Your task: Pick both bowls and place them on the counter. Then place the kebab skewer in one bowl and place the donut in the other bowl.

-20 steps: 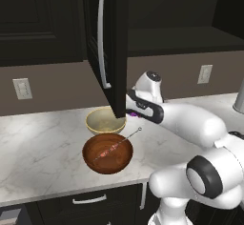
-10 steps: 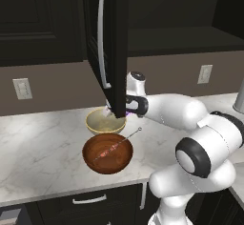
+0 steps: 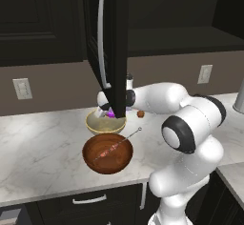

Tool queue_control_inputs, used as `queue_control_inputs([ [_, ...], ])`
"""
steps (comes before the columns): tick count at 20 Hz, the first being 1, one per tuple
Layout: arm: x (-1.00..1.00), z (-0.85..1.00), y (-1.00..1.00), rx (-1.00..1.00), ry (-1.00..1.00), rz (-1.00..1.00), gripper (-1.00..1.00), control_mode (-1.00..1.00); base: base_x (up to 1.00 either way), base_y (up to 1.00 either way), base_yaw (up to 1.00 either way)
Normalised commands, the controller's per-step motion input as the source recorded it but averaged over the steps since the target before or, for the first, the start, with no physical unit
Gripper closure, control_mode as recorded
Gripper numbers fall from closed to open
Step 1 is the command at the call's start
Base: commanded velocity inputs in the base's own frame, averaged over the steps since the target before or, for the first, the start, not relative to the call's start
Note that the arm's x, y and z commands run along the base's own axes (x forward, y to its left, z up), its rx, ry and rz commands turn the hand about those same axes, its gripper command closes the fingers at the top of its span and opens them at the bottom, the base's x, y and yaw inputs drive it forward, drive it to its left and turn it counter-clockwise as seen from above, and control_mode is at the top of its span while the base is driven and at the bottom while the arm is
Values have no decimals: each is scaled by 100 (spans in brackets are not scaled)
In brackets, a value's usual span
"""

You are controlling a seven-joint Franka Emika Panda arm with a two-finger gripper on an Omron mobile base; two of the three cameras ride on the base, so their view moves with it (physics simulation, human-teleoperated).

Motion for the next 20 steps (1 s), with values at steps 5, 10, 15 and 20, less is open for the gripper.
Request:
queue_control_inputs([
  [5, 28, -24, 8, -11, 7, 0, 100, -100, 0, 0, 0],
  [10, 27, -18, 13, -5, 4, 0, 100, -100, 0, 0, 0],
  [15, 19, -20, 10, -2, 7, 0, 100, -100, 0, 0, 0],
  [20, 20, -22, 10, -3, 4, 0, 100, -100, 0, 0, 0],
])
